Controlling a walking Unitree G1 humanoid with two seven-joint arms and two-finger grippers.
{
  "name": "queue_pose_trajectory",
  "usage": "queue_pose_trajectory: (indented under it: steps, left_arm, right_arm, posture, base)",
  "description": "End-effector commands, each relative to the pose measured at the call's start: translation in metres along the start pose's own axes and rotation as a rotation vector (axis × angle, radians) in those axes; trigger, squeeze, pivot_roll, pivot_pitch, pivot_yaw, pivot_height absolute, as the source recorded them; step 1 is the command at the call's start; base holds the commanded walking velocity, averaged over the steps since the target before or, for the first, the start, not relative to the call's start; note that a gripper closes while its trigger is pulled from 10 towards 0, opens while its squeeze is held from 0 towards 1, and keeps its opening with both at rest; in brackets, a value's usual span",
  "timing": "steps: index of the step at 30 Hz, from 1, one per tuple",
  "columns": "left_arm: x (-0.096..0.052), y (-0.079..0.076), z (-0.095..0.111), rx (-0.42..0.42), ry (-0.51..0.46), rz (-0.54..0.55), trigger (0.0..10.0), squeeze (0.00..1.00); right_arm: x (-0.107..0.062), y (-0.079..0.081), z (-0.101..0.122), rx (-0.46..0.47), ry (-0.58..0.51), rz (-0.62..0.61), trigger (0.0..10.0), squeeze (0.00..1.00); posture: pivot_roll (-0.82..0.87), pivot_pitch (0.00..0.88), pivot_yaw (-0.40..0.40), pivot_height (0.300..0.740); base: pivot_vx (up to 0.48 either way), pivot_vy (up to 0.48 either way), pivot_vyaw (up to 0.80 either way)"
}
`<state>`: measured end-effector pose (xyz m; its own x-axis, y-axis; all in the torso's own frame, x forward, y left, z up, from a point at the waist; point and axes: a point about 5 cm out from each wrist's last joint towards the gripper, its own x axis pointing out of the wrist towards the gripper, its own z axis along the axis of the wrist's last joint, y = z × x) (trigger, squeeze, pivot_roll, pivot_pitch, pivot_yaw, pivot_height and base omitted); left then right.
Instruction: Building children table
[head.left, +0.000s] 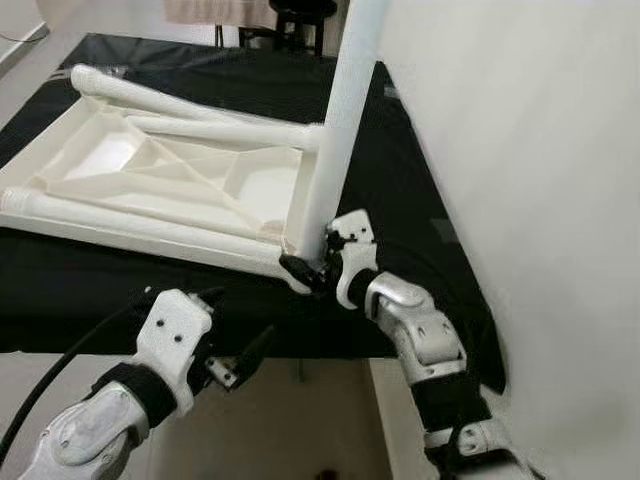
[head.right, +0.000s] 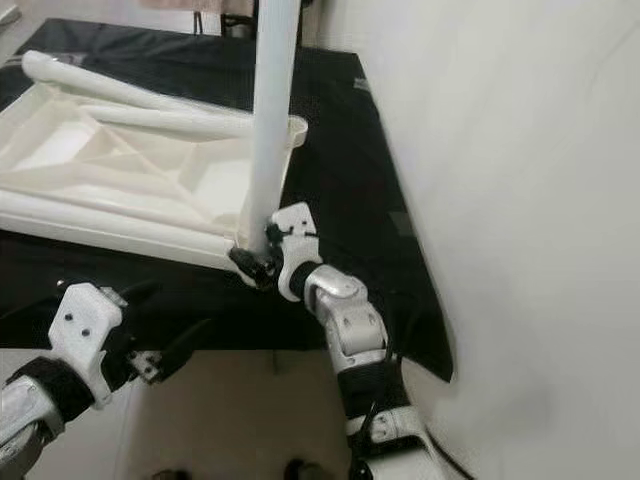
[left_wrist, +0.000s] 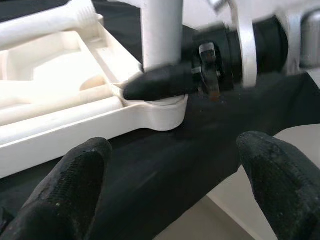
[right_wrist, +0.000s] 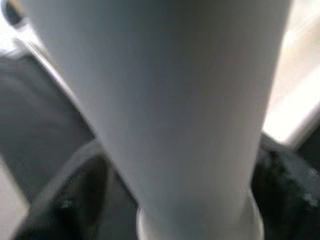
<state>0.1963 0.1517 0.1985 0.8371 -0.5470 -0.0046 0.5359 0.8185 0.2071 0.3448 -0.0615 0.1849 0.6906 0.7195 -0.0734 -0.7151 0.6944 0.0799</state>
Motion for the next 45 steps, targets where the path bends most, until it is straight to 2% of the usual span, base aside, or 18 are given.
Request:
queue_pose_trajectory:
  steps: [1,3,4,7,14,15,16,17,24,29,33,35,36,37,39,43,44,45]
  left_arm:
    - [0.000,-0.003,-0.002,-0.007,0.009,-0.016,10.0,0.00]
    - [0.000,-0.003,-0.002,-0.006,0.008,-0.016,10.0,0.00]
    - [0.000,-0.003,-0.002,-0.005,0.008,-0.014,10.0,0.00]
    - [0.000,-0.002,-0.002,-0.003,0.008,-0.008,10.0,0.00]
    - [0.000,-0.002,-0.002,0.000,0.009,-0.003,10.0,0.00]
    - [0.000,-0.001,-0.001,0.000,0.008,-0.002,10.0,0.00]
    - [0.000,-0.001,-0.001,0.000,0.008,-0.002,10.0,0.00]
    - [0.000,-0.002,-0.001,0.000,0.008,-0.001,10.0,0.00]
    - [0.000,-0.002,-0.002,-0.001,0.009,0.001,10.0,0.00]
    - [0.000,-0.003,-0.002,-0.005,0.009,-0.002,10.0,0.00]
    - [-0.001,-0.004,-0.002,-0.007,0.010,-0.004,10.0,0.00]
    - [-0.002,-0.003,-0.003,-0.009,0.015,-0.008,10.0,0.00]
    - [-0.002,-0.003,-0.003,-0.009,0.017,-0.011,10.0,0.00]
    - [-0.002,-0.003,-0.003,-0.009,0.017,-0.011,10.0,0.00]
    - [-0.002,-0.003,-0.003,-0.010,0.018,-0.018,10.0,0.00]
    - [0.000,-0.004,-0.003,-0.011,0.015,-0.026,10.0,0.00]
    - [0.001,-0.005,-0.003,-0.011,0.012,-0.029,10.0,0.00]
    - [0.001,-0.005,-0.003,-0.011,0.012,-0.029,10.0,0.00]
  right_arm:
    - [-0.001,0.003,0.016,-0.055,-0.076,0.183,10.0,0.17]
    - [-0.003,0.002,0.019,-0.087,-0.080,0.246,10.0,0.17]
    - [-0.003,0.001,0.022,-0.127,-0.078,0.310,10.0,0.00]
    - [-0.003,-0.004,0.033,-0.191,-0.084,0.425,10.0,0.00]
    - [0.003,-0.012,0.048,-0.236,-0.080,0.498,10.0,0.00]
    - [0.005,-0.013,0.050,-0.238,-0.078,0.501,2.6,0.00]
    - [0.005,-0.013,0.050,-0.238,-0.078,0.501,2.6,0.00]
    - [0.006,-0.014,0.051,-0.237,-0.077,0.503,0.0,0.00]
    - [0.008,-0.015,0.052,-0.247,-0.079,0.547,0.0,0.00]
    - [0.003,-0.022,0.044,-0.258,-0.080,0.479,0.0,0.00]
    - [-0.002,-0.030,0.034,-0.230,-0.084,0.307,0.0,0.00]
    - [-0.010,-0.031,0.000,-0.181,-0.020,-0.114,0.0,0.00]
    - [-0.019,-0.019,-0.021,-0.160,0.033,-0.242,0.0,0.00]
    - [-0.019,-0.019,-0.021,-0.160,0.033,-0.242,0.0,0.00]
    - [-0.023,0.003,-0.039,-0.149,0.079,-0.271,0.0,0.00]
    - [-0.016,0.004,-0.037,-0.159,0.070,-0.214,0.0,0.00]
    - [-0.011,0.002,-0.034,-0.176,0.072,-0.198,1.5,0.00]
    - [-0.011,0.002,-0.034,-0.176,0.072,-0.198,1.5,0.00]
  posture:
    - [0.16,0.236,-0.143,0.740]
    - [0.16,0.236,-0.143,0.740]
    - [0.16,0.236,-0.144,0.740]
    - [0.17,0.233,-0.147,0.740]
    - [0.18,0.232,-0.148,0.740]
    - [0.18,0.232,-0.149,0.740]
    - [0.18,0.232,-0.149,0.740]
    - [0.18,0.232,-0.150,0.740]
    - [0.17,0.232,-0.155,0.740]
    - [0.15,0.239,-0.157,0.740]
    - [0.15,0.243,-0.159,0.740]
    - [0.14,0.247,-0.156,0.740]
    - [0.13,0.252,-0.146,0.740]
    - [0.13,0.252,-0.146,0.740]
    - [0.13,0.246,-0.142,0.740]
    - [0.14,0.232,-0.141,0.740]
    - [0.14,0.226,-0.143,0.740]
    - [0.14,0.226,-0.143,0.740]
  base:
    - [0.000,0.000,0.00]
    - [0.000,0.000,0.00]
    - [0.000,0.000,0.00]
    - [0.000,0.000,0.00]
    - [0.000,0.000,0.00]
    - [0.000,0.000,0.00]
    - [0.000,0.000,0.00]
    - [0.000,0.000,0.00]
    - [0.000,0.000,0.00]
    - [0.000,0.000,0.00]
    - [0.000,0.000,0.00]
    - [0.000,0.000,0.00]
    - [0.000,0.000,0.00]
    - [0.000,0.000,0.00]
    - [0.000,0.000,0.00]
    - [0.000,0.000,0.00]
    - [0.000,0.000,0.00]
    - [0.000,0.000,0.00]
